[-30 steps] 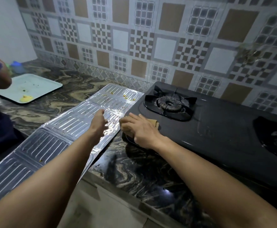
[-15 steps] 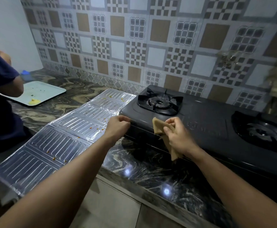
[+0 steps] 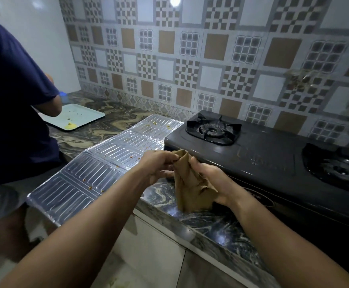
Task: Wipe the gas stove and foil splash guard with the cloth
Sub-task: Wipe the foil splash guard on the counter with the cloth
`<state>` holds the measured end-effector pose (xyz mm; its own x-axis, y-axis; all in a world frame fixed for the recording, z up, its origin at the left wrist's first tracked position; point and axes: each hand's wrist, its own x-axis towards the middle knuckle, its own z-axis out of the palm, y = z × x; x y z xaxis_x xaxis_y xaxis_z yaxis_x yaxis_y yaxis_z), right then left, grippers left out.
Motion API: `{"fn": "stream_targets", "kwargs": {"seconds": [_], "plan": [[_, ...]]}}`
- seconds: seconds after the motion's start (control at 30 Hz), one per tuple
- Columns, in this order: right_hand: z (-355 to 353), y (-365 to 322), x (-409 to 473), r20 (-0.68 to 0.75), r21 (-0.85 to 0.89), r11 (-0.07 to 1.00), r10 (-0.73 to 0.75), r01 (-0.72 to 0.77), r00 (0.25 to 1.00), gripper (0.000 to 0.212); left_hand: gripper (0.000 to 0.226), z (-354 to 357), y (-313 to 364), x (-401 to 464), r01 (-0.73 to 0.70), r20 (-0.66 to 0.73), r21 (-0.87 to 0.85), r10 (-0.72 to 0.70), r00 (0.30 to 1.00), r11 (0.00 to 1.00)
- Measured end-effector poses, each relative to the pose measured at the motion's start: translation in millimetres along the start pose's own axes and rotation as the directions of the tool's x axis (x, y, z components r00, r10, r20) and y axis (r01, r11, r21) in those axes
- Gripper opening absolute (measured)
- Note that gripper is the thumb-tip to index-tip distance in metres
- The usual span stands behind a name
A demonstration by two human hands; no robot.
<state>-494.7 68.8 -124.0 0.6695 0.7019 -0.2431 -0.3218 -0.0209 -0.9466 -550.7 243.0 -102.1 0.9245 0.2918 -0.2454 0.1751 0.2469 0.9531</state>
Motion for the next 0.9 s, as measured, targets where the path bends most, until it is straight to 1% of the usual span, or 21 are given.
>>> {"fn": "stream_targets", "kwargs": {"seconds": [0.07,0.1,0.17,0.23,0.3,0.33,0.37,0.4,0.47,0.5,0.53,0.57,0.6,0.63,0.67,0.7,0.73,0.8,0.83,0.87,0.9], "plan": [[1,8,4,-0.058,-0.182,0.983,-0.037,0.026,0.998,0.062,0.008,-3,3,-3,-0.007,-0.002,-0.002,0.007,1.000,1.000],[2,12,7,-0.084,-0.227,0.974,-0.048,0.028,0.995,0.059,0.008,-5,4,-4,-0.014,-0.004,0.015,0.014,1.000,1.000],[7,18,15,-0.106,-0.196,0.980,-0.062,0.041,0.992,0.042,0.010,-10,8,-7,-0.029,-0.028,0.047,0.030,0.999,0.998],[13,23,23,-0.149,-0.098,0.993,-0.077,0.062,0.986,0.023,0.012,-16,12,-12,-0.054,-0.067,0.079,0.059,0.996,0.995],[21,27,33,-0.183,-0.029,0.997,-0.074,0.070,0.980,0.016,0.011,-22,16,-18,-0.070,-0.082,0.127,0.081,0.993,0.989],[26,30,40,-0.222,-0.009,0.998,-0.062,0.062,0.973,0.015,0.011,-25,18,-22,-0.074,-0.089,0.149,0.088,0.992,0.986],[32,32,46,-0.293,0.005,0.999,-0.047,0.051,0.955,0.017,0.011,-28,19,-23,-0.070,-0.110,0.162,0.089,0.990,0.984],[36,36,54,-0.396,-0.005,0.999,-0.036,0.037,0.918,0.019,0.012,-32,19,-23,-0.062,-0.144,0.167,0.087,0.986,0.984],[45,43,64,-0.635,-0.134,0.991,-0.097,0.015,0.767,0.033,0.011,-40,18,-21,-0.058,-0.217,0.185,0.099,0.971,0.981],[50,44,64,-0.690,-0.183,0.983,-0.133,0.006,0.711,0.043,0.011,-44,18,-19,-0.066,-0.238,0.216,0.118,0.964,0.974],[54,46,65,-0.672,-0.169,0.986,-0.104,-0.014,0.733,0.054,0.011,-46,18,-17,-0.074,-0.254,0.254,0.140,0.957,0.964],[61,46,66,-0.579,-0.093,0.993,0.005,-0.072,0.815,0.066,0.012,-48,17,-16,-0.084,-0.268,0.283,0.163,0.950,0.956],[65,47,71,-0.430,0.014,0.987,0.148,-0.157,0.891,0.080,0.012,-50,17,-14,-0.098,-0.272,0.307,0.186,0.944,0.947],[71,46,75,-0.272,0.126,0.961,0.272,-0.246,0.923,0.093,0.014,-50,17,-13,-0.111,-0.263,0.320,0.200,0.944,0.941],[77,45,81,-0.110,0.227,0.922,0.345,-0.314,0.932,0.103,0.015,-51,17,-11,-0.128,-0.237,0.328,0.212,0.948,0.936],[83,41,86,0.025,0.304,0.882,0.370,-0.360,0.929,0.106,0.017,-52,16,-11,-0.149,-0.196,0.334,0.223,0.955,0.931],[86,39,96,0.109,0.374,0.854,0.348,-0.362,0.931,0.102,0.021,-55,15,-9,-0.163,-0.148,0.357,0.228,0.962,0.920],[90,35,117,0.157,0.468,0.819,0.294,-0.333,0.943,0.095,0.023,-64,11,-11,-0.163,-0.028,0.445,0.196,0.980,0.880],[91,33,125,0.166,0.496,0.802,0.287,-0.331,0.943,0.096,0.022,-68,8,-13,-0.162,0.034,0.481,0.167,0.985,0.861],[92,32,134,0.161,0.510,0.798,0.278,-0.322,0.947,0.096,0.021,-75,6,-14,-0.156,0.060,0.483,0.146,0.988,0.862],[95,29,140,0.159,0.517,0.799,0.262,-0.307,0.952,0.091,0.023,-85,4,-12,-0.154,0.037,0.441,0.154,0.987,0.884]]}}
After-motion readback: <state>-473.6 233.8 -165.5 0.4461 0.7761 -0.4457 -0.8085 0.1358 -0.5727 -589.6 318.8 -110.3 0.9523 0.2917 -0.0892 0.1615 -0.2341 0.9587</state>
